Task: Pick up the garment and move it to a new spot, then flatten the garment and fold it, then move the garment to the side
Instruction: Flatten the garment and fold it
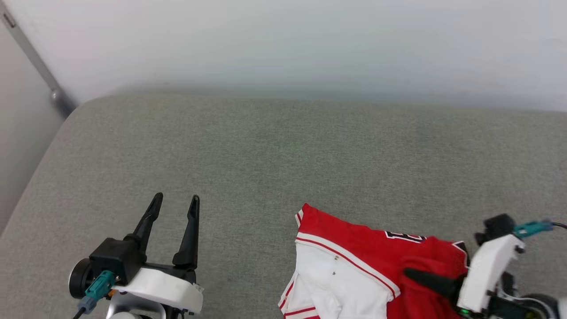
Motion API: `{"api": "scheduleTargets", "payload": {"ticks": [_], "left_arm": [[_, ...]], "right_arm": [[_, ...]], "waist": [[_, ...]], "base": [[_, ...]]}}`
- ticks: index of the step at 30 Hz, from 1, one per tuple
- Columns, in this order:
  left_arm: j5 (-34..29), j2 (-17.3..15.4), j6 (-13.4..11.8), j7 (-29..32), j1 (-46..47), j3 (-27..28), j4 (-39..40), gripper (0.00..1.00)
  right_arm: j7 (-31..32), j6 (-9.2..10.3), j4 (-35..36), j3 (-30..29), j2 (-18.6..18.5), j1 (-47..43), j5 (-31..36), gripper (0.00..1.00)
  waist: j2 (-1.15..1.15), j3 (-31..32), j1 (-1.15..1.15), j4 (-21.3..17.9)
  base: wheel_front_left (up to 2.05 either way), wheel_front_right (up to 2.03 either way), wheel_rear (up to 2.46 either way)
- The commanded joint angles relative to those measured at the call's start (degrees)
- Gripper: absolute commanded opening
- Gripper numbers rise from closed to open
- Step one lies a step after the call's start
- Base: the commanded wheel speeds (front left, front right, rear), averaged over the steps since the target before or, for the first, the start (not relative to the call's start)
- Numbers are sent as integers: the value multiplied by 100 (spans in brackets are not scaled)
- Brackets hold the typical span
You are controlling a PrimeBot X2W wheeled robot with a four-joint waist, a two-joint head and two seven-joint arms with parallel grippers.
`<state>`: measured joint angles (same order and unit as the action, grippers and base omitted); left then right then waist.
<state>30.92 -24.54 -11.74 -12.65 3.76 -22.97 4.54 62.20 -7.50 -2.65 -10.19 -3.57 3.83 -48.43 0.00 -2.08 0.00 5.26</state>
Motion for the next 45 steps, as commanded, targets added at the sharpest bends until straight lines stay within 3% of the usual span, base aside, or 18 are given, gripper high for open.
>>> {"api": "scheduleTargets", "payload": {"ticks": [1, 12, 13, 14, 15, 25, 29, 33, 36, 42, 45], "left_arm": [[-6, 1, 11, 21, 66, -9, -24, 100], [34, 36, 115, -8, 282, -52, -150, 100], [35, 38, 118, -16, 295, -51, -169, 100], [36, 39, 125, -23, 309, -51, -185, 100], [43, 45, 136, -29, 319, -53, -198, 100], [80, 58, 129, -92, 230, -26, -320, 100], [83, 36, 102, -108, 195, -11, -338, 100], [94, 17, 58, -112, 126, 10, -340, 100], [90, 5, 24, -122, 92, 24, -333, 100], [91, -53, -86, -159, -145, 118, -320, 100], [88, -84, -142, -163, -244, 170, -313, 100]], "right_arm": [[-101, 2, -90, 195, 42, 139, -143, 0], [-1419, 2, -931, 2110, 68, 860, -712, 0], [-1546, 2, -999, 2258, 70, 921, -717, 24], [-1672, 2, -1076, 2380, 64, 979, -744, 82], [-1759, 2, -1135, 2500, 47, 1020, -788, 100], [-2807, 2, -819, 3490, -804, 1341, -560, 100], [-3344, 2, -572, 3552, -1337, 1366, 61, 100], [-3937, 2, -449, 3097, -1668, 1186, 996, 100], [-4320, 2, -311, 2537, -1715, 985, 1724, 100], [-5017, 2, 229, 1321, -1426, 253, 3055, 100], [-5137, 2, 417, 1044, -1264, -7, 3215, 100]], "waist": [[0, -17, 0, 52], [0, -218, 0, 300], [0, -231, 0, 317], [0, -239, 0, 329], [0, -246, 0, 341], [0, -210, 0, 260], [0, -165, 0, 132], [0, -89, 0, -4], [0, -35, 0, -93], [0, 181, 0, -297], [0, 256, 0, -356]], "base": [[0, 0, 0], [0, 0, 0], [0, 0, 0], [0, 0, 0], [0, 0, 0], [0, 0, 0], [0, 0, 0], [0, 0, 0], [0, 0, 0], [0, 0, 0], [0, 0, 0]]}}
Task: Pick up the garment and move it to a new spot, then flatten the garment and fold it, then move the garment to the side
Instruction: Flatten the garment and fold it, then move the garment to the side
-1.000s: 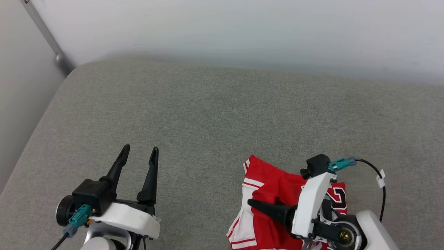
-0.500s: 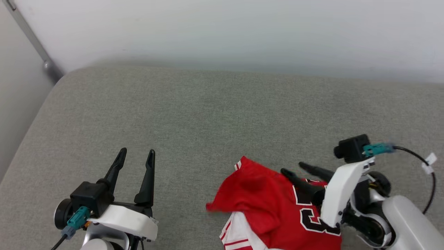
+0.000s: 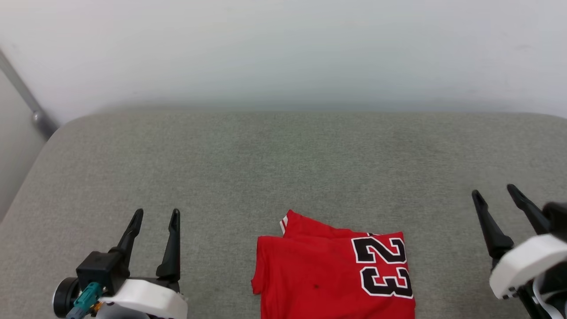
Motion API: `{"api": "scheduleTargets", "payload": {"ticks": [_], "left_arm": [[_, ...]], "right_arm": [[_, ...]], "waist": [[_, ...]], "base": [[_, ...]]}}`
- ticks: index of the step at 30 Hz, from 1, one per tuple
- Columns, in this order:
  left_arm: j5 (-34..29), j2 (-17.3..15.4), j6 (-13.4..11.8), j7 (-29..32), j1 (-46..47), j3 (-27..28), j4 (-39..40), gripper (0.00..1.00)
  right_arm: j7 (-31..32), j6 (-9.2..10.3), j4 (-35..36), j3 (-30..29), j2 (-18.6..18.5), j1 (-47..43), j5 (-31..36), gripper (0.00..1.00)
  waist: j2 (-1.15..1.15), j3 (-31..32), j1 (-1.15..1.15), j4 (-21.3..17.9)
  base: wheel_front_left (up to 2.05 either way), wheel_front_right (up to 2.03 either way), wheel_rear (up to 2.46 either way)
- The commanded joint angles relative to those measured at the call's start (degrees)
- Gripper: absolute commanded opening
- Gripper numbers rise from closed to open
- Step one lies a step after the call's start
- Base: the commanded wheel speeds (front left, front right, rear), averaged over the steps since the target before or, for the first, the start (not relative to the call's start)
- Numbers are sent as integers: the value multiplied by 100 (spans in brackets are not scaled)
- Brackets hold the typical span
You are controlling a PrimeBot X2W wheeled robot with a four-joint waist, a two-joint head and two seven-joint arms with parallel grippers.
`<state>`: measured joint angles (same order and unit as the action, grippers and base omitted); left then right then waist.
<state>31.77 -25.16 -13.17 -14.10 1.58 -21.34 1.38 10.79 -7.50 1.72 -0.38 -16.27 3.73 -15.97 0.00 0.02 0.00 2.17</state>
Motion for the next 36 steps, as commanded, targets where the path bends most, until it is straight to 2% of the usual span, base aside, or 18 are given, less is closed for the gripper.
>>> {"api": "scheduleTargets", "payload": {"ticks": [1, 6, 15, 26, 32, 36], "left_arm": [[-11, -40, -23, -26, -66, 32, 18, 100], [-76, -88, -156, -58, -350, 114, 141, 100], [-84, -21, -288, -73, -710, 98, 163, 100], [-20, 70, -260, -89, -657, 157, 61, 100], [1, 116, -220, -101, -619, 211, -21, 100], [-55, 104, -235, -106, -588, 237, -56, 100]], "right_arm": [[-76, 2, 97, -45, 14, -100, 88, 100], [-354, 2, 518, -253, 378, -606, 214, 100], [-513, 2, 899, 11, 824, -1271, 363, 100], [-481, 2, 1063, 43, 996, -1391, 478, 100], [-385, 2, 1068, -77, 1105, -1451, 332, 100], [185, 2, 885, -534, 1158, -1476, -131, 100]], "waist": [[0, 68, 0, -72], [0, 193, 0, -159], [0, 367, 0, -177], [0, 331, 0, -223], [0, 327, 0, -235], [0, 308, 0, -231]], "base": [[0, 0, 0], [0, 0, 0], [0, 0, 0], [0, 0, 0], [0, 0, 0], [0, 0, 0]]}}
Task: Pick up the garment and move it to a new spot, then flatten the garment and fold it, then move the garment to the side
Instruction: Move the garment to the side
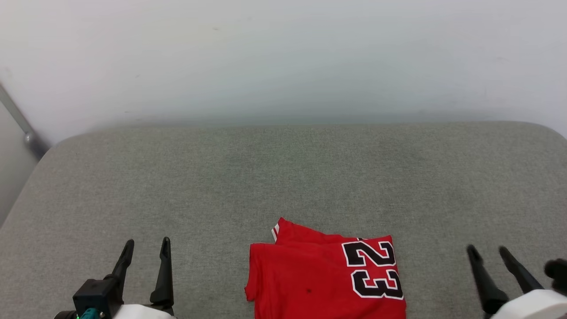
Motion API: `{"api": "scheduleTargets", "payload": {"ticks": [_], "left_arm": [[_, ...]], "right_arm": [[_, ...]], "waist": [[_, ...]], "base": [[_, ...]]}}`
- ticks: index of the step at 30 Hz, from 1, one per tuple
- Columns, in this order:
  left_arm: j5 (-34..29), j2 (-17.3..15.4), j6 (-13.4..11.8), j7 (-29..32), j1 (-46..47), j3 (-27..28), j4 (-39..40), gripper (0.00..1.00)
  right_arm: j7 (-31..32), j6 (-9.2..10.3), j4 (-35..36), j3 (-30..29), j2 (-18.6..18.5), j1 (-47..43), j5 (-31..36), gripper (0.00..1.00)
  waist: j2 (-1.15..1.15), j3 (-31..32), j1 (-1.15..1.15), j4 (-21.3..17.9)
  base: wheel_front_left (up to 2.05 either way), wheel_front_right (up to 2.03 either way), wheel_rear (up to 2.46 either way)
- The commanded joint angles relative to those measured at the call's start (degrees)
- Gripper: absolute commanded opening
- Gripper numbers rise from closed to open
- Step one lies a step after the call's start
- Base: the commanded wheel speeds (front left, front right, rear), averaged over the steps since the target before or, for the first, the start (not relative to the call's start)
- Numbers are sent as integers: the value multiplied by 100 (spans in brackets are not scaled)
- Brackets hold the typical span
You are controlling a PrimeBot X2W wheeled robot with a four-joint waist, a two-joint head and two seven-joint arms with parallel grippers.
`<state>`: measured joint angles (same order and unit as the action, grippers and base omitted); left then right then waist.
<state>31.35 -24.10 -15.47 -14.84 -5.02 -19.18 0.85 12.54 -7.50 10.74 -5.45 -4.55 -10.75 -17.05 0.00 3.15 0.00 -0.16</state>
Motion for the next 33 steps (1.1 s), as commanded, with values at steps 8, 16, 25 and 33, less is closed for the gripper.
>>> {"api": "scheduleTargets", "payload": {"ticks": [8, 16, 25, 33], "left_arm": [[-40, 113, 33, -39, 152, 91, 46, 100], [-169, 249, 220, -43, 465, 49, 46, 100], [-365, 555, 552, -44, 993, 125, -96, 100], [-566, 715, 788, -45, 1179, 190, -310, 100]], "right_arm": [[1976, 2, -776, -1315, -531, 286, -1264, 100], [4108, 2, -1464, -2271, -265, 836, -2427, 100], [4950, 2, -2042, -1848, 159, 1566, -3533, 100], [4673, 6, -2806, -919, 186, 1784, -4188, 23]], "waist": [[0, -153, 0, 180], [0, -634, 0, 568], [0, -1323, 0, 901], [0, -1449, 0, 987]], "base": [[0, 0, 0], [0, 0, 0], [0, 0, 0], [0, 0, 0]]}}
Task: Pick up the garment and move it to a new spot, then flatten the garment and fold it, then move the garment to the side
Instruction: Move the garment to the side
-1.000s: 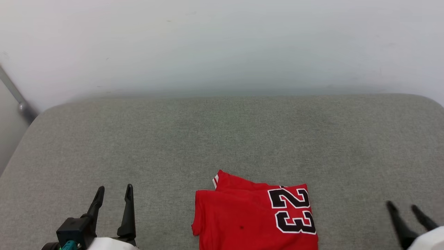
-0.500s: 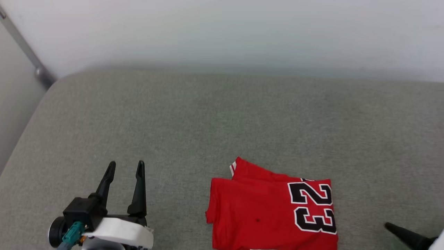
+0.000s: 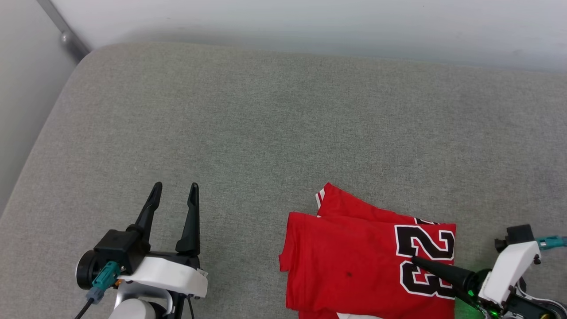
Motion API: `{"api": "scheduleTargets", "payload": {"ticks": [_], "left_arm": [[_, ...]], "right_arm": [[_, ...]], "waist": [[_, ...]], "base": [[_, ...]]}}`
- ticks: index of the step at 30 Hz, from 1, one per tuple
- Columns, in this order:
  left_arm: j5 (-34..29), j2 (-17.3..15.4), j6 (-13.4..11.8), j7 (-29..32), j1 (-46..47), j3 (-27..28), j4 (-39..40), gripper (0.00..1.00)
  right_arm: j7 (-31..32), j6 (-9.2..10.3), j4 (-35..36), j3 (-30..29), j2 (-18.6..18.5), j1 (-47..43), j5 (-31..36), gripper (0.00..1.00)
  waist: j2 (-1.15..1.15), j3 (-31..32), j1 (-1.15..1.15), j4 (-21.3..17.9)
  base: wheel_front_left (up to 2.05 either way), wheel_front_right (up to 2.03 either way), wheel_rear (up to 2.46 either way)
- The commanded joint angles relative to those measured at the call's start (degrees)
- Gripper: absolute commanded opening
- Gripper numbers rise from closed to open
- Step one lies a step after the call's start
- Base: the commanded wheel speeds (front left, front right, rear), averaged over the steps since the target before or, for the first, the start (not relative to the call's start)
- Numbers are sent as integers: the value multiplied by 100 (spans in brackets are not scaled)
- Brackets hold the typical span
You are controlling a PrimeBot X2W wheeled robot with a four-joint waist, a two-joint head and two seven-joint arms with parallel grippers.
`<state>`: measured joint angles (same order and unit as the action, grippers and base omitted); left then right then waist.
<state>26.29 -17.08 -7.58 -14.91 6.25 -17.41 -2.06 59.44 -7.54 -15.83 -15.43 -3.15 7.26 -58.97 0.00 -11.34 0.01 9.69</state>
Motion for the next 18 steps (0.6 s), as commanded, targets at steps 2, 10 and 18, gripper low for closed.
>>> {"api": "scheduleTargets", "payload": {"ticks": [2, 10, 18], "left_arm": [[-99, 38, 30, -37, 63, 46, -69, 100], [-187, 67, 77, -32, -139, 139, -184, 100], [-204, 72, 51, -31, -407, 197, -87, 100]], "right_arm": [[-91, 10, -233, 220, 56, 19, -28, 0], [-592, 7, 242, 868, -363, 114, 568, 0], [-1268, 6, 321, 1773, -1137, 290, 2239, 0]], "waist": [[0, 17, -1, -9], [0, 395, -1, -286], [0, 738, -1, -1142]], "base": [[0, 0, 0], [0, 0, 0], [0, 0, 0]]}}
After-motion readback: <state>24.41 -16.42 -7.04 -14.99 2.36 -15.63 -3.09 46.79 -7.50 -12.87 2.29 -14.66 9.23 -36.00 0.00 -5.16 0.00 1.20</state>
